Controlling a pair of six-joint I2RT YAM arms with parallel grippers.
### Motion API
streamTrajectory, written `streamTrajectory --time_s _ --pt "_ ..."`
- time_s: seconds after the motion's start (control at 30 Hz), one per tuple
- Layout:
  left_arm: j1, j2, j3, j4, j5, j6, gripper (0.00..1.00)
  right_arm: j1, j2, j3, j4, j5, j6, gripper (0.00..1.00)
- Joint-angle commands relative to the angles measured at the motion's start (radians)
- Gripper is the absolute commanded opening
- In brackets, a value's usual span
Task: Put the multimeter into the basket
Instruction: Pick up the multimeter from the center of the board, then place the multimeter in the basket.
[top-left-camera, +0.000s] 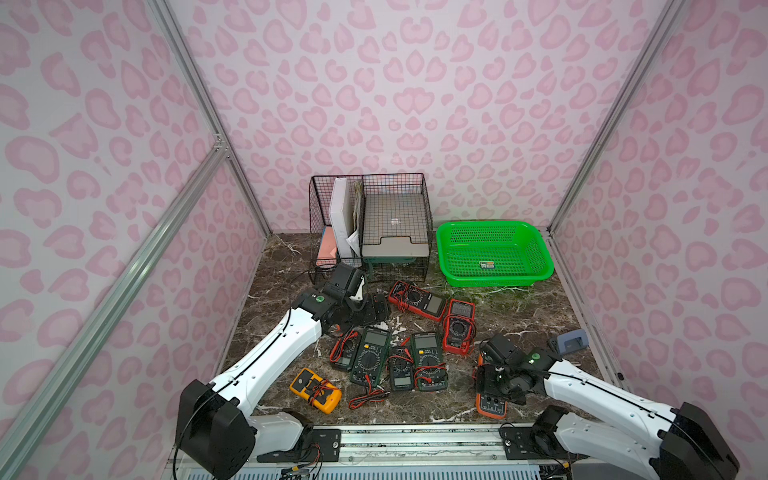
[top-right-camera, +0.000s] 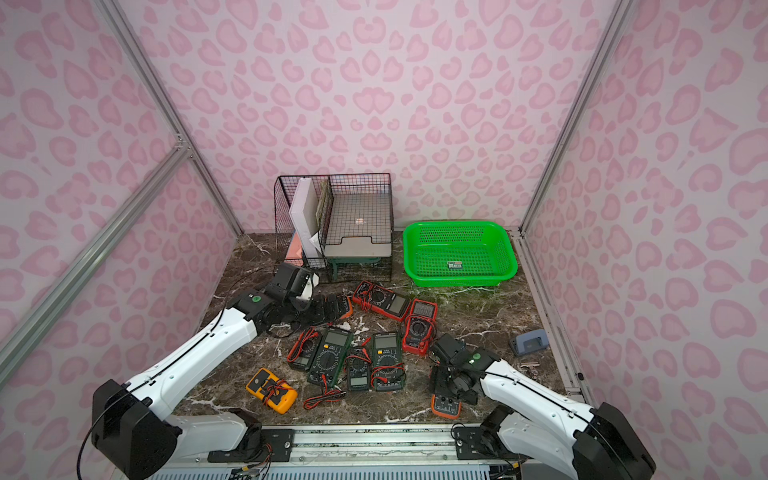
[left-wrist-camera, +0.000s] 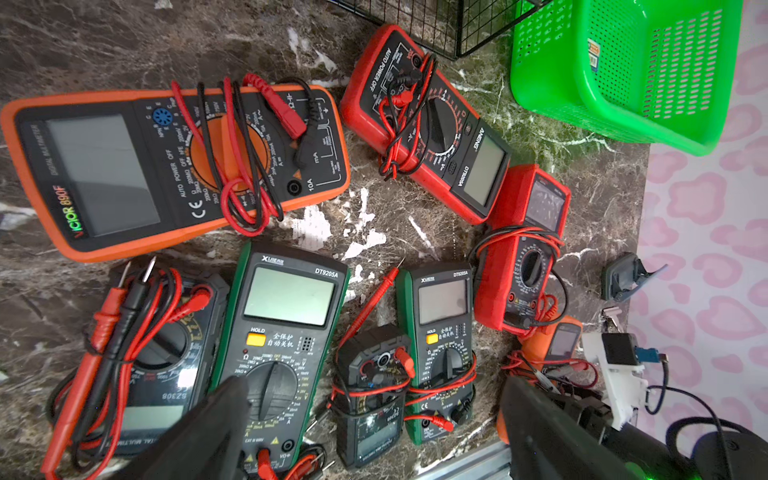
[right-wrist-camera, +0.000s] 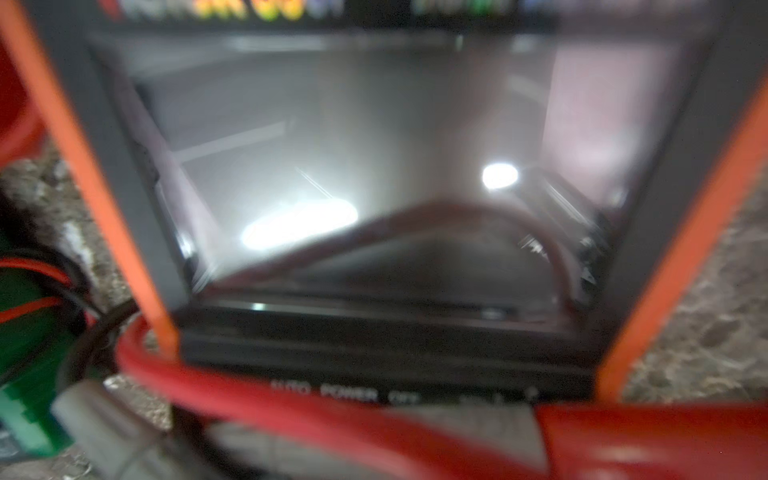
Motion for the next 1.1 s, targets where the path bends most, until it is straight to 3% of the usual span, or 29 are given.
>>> streamTrajectory --time_s 0.0,0.23,0.43,0.67,1.07 --pt "0.000 0.009 0.027 -0.010 0.005 -0.002 0.99 0.000 -0.057 0.026 -0.033 0.025 0.021 0.33" --pt "0.000 0.031 0.096 -0.031 0.011 0.001 0.99 -0.009 -0.136 0.138 -0.128 0.079 0.021 0.27" --pt "0.000 0.056 0.168 -0.064 -0.005 0.015 0.98 -0.110 -0.092 0.315 -0.138 0.084 -0.114 0.26" --pt "0.000 0.096 0.260 -0.114 -0.059 0.061 0.99 -0.246 0.067 0.506 0.026 0.034 -0.269 0.26" --pt "0.008 0.191 0.413 -0.150 -0.128 0.154 0.98 -0.387 0.367 0.733 0.210 -0.037 -0.344 0.26"
